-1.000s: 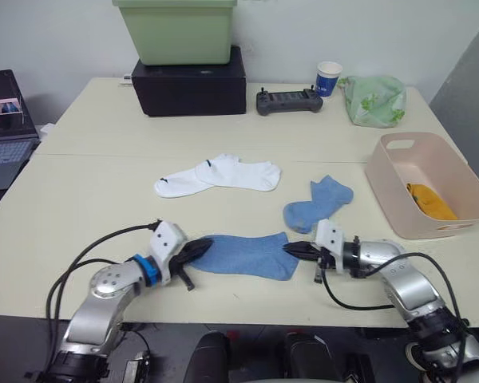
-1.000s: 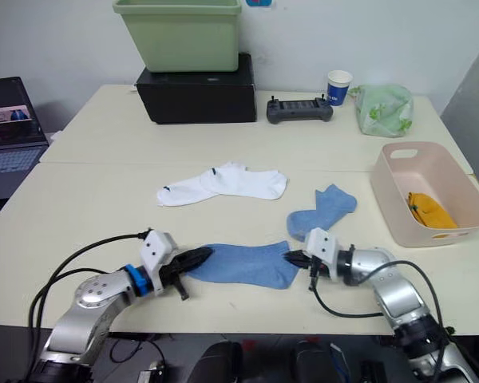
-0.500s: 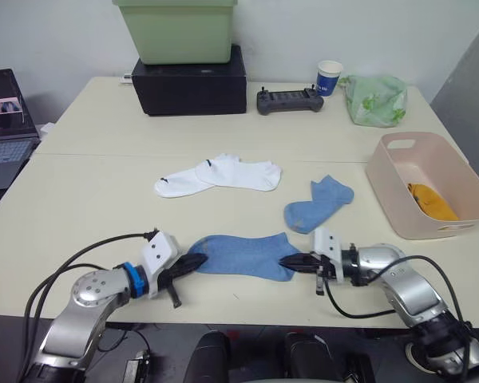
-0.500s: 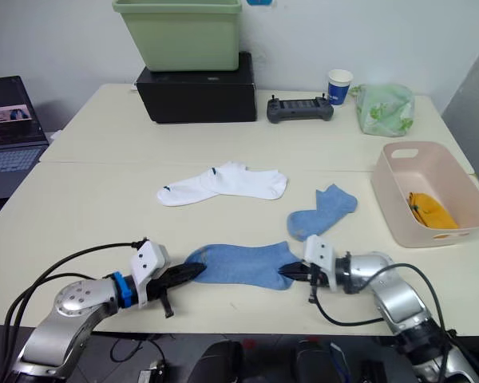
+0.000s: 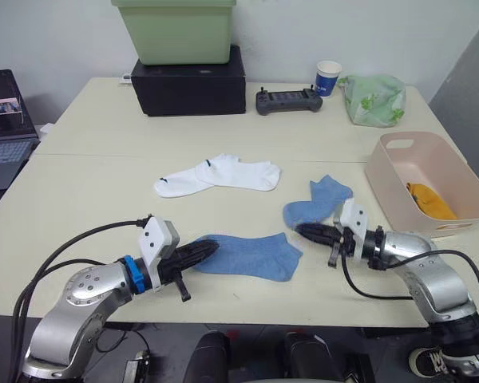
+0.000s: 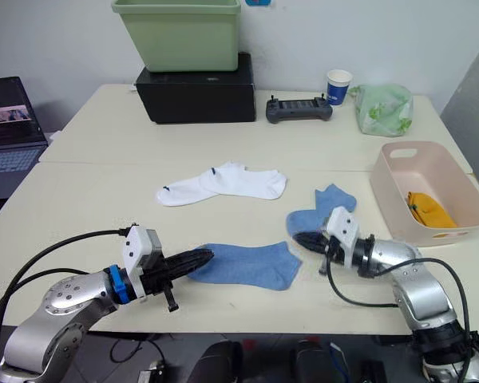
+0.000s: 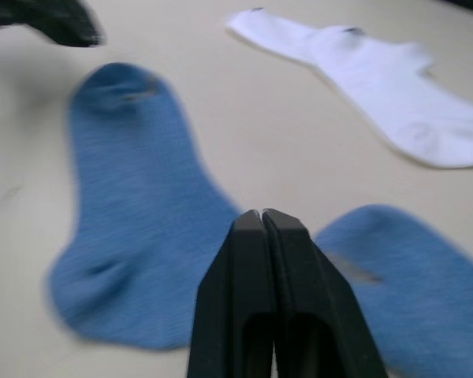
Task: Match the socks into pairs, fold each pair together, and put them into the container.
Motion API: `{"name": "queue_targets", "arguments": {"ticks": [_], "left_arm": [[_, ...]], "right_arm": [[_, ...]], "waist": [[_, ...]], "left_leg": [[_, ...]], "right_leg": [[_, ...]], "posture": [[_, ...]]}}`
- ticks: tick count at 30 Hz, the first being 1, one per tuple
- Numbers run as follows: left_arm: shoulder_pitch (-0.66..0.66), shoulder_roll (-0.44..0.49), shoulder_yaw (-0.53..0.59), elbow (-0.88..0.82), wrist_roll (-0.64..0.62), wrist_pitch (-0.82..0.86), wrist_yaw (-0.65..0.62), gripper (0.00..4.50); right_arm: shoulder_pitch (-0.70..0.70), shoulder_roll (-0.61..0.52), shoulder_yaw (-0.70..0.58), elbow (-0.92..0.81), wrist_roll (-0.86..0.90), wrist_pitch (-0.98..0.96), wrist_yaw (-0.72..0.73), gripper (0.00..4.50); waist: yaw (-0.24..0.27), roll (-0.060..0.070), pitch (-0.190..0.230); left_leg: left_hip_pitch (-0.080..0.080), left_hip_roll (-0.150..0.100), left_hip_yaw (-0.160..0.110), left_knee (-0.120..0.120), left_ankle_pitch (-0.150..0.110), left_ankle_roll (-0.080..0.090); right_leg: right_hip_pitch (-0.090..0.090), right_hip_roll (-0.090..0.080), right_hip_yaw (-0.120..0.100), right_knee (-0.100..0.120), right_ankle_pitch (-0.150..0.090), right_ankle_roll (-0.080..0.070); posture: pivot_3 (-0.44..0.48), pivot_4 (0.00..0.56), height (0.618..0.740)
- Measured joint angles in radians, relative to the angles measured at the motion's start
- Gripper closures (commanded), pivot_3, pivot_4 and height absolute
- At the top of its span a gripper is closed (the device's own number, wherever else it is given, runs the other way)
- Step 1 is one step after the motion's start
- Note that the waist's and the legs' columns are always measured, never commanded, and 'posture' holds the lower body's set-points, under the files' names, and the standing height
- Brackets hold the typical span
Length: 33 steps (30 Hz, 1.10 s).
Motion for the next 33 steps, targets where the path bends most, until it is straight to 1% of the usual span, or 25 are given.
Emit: {"name": "queue_targets", "arguments": {"ticks": [2,5,6,7,8,14,23,25,28,30,33], "left_arm": [[-0.074,0.000,-0.008,-0.042,-0.027,0.030,0.013,2.97],[-0.117,0.000,-0.019,-0.063,-0.038,0.044,0.024,1.95],[-0.121,0.000,-0.022,-0.060,-0.032,0.047,0.031,1.70],[-0.124,-0.002,-0.027,-0.051,-0.021,0.042,0.035,1.33],[-0.130,-0.005,-0.035,-0.037,-0.007,0.032,0.039,1.08],[-0.153,-0.022,-0.055,-0.011,0.009,0.026,0.049,1.08],[-0.154,-0.030,-0.065,0.003,0.013,0.009,0.049,1.08],[-0.159,-0.030,-0.069,0.007,0.017,0.005,0.044,1.08],[-0.164,-0.030,-0.074,0.011,0.027,0.003,0.032,1.02],[-0.172,-0.030,-0.078,0.013,0.031,0.002,0.031,1.02],[-0.188,-0.032,-0.093,0.013,0.034,0.002,0.029,1.02]], "right_arm": [[-0.033,0.020,0.001,0.034,-0.066,-0.001,-0.084,2.89],[-0.041,0.024,0.030,0.071,-0.129,0.000,-0.122,1.80],[-0.040,0.024,0.048,0.086,-0.141,0.002,-0.122,1.51],[-0.041,0.029,0.062,0.097,-0.150,0.006,-0.120,1.46],[-0.041,0.034,0.073,0.101,-0.155,0.010,-0.118,1.46],[-0.057,0.058,0.080,0.093,-0.135,0.062,-0.100,1.46],[-0.039,0.036,0.081,0.082,-0.135,0.065,-0.086,1.46],[-0.040,0.028,0.084,0.085,-0.157,0.061,-0.088,1.46],[-0.040,0.014,0.103,0.096,-0.186,0.055,-0.088,2.10],[-0.040,0.014,0.102,0.097,-0.192,0.051,-0.088,2.74],[-0.039,0.017,0.097,0.097,-0.190,0.046,-0.088,3.88]], "waist": [[0.004,0.000,0.000],[0.004,0.000,0.000],[0.003,0.000,0.000],[0.002,0.000,0.000],[0.001,0.000,0.000],[0.000,0.000,0.000],[0.000,0.000,0.000],[0.000,0.000,0.000],[0.000,0.000,0.000],[0.000,0.000,0.000],[0.000,0.000,0.000]], "left_leg": [[-0.001,-0.001,0.000,0.001,0.000,0.000],[0.000,-0.001,0.002,0.001,0.000,0.000],[-0.001,-0.001,0.002,0.001,0.000,0.000],[0.000,-0.001,0.003,0.000,0.000,0.000],[0.000,0.000,0.003,0.000,0.000,0.000],[0.000,0.000,0.002,0.000,0.000,0.000],[0.000,0.000,0.002,0.000,0.000,0.000],[0.000,0.000,0.002,0.000,0.000,0.000],[0.000,0.000,0.002,0.000,0.000,0.000],[0.000,0.000,0.002,0.000,0.000,0.000],[0.000,0.000,0.002,0.000,0.000,0.000]], "right_leg": [[0.000,0.000,0.000,0.000,0.000,0.000],[0.000,-0.001,0.002,-0.001,0.000,0.000],[0.000,-0.001,0.002,-0.001,0.000,0.000],[-0.001,-0.001,0.002,-0.001,0.000,0.000],[-0.001,0.000,0.003,0.000,0.000,0.000],[-0.001,0.001,0.003,0.001,0.000,0.000],[-0.001,0.001,0.003,0.000,0.000,0.000],[-0.001,0.001,0.003,0.000,0.000,0.000],[-0.001,0.001,0.003,0.000,0.000,0.000],[-0.001,0.001,0.003,0.000,0.000,0.000],[-0.001,0.001,0.003,0.000,0.000,0.000]], "posture": [[0.000,0.150,0.740],[0.000,0.150,0.740],[0.000,0.150,0.740],[0.000,0.150,0.740],[0.000,0.150,0.740],[0.000,0.150,0.740],[0.000,0.150,0.740],[0.000,0.150,0.740],[0.000,0.150,0.740],[0.000,0.150,0.740],[0.000,0.150,0.740]]}}
